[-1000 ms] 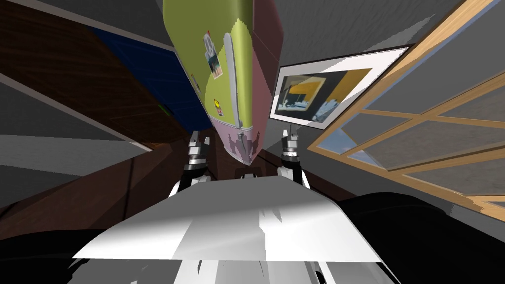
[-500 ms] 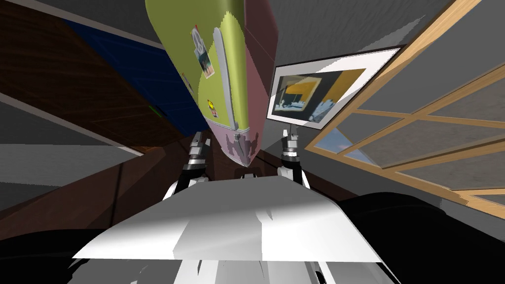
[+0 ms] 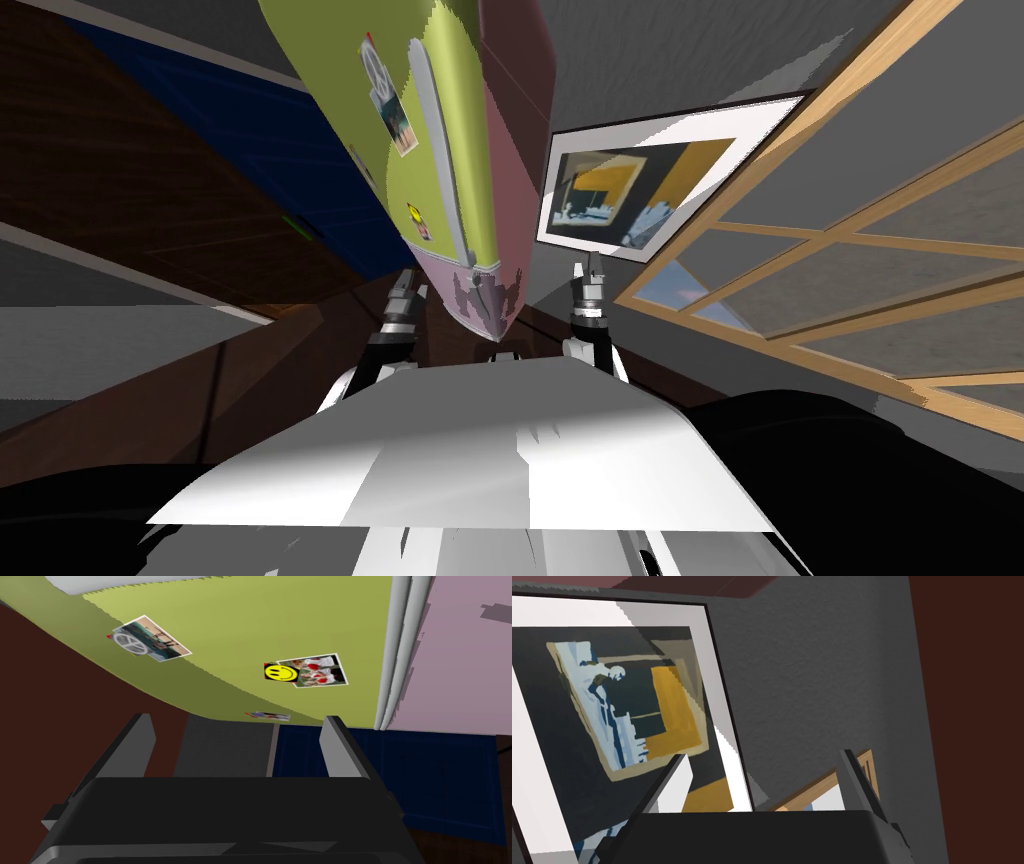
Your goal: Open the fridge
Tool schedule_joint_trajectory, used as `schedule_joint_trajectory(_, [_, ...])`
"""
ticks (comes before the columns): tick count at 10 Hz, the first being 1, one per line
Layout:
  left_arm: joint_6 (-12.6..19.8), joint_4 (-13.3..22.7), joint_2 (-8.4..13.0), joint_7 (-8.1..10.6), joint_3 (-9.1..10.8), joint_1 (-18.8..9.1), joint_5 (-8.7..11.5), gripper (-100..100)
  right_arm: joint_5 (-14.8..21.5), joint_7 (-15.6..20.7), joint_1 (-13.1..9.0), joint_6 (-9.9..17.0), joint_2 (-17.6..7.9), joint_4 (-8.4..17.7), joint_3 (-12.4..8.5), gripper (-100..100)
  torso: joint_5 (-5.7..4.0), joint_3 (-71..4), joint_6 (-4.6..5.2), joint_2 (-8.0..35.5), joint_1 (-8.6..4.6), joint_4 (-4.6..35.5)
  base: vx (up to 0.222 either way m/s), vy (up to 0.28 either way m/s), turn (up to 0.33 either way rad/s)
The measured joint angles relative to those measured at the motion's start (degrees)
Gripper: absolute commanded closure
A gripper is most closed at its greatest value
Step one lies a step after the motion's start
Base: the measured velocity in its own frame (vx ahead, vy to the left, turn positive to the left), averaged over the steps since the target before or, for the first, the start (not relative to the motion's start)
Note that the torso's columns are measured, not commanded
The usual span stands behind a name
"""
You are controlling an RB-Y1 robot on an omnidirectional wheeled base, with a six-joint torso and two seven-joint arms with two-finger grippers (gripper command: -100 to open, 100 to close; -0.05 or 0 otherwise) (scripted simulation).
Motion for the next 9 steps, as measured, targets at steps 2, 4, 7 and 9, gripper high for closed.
schedule_joint_trajectory(2, [1.9,-0.8,1.2,0.13,0.03,0.6,-0.3,-100,0.0,0.0,0.0,0.0,0.0,0.0,0.0,0,0.01,0.0,0.0,0.0,0.05,0.0,0.053,-0.021,-0.057])
schedule_joint_trajectory(4, [3.9,-1.7,2.6,0.29,0.11,1.1,-0.5,-100,0.0,0.0,0.0,0.0,0.0,0.0,0.0,0,0.01,0.0,0.0,0.0,0.02,0.0,0.061,-0.021,-0.058])
schedule_joint_trajectory(7, [6.9,-2.8,4.9,0.53,0.26,1.8,-0.9,-100,0.0,0.0,0.0,0.0,0.0,0.0,0.0,0,0.0,0.0,0.0,0.0,-0.02,0.0,0.061,-0.028,-0.06])
schedule_joint_trajectory(9, [9.1,-3.5,6.4,0.63,0.25,2.4,-1.2,-100,0.0,0.0,0.0,0.0,0.0,0.0,0.0,0,0.01,0.0,0.0,0.0,0.02,0.0,0.061,-0.021,-0.066])
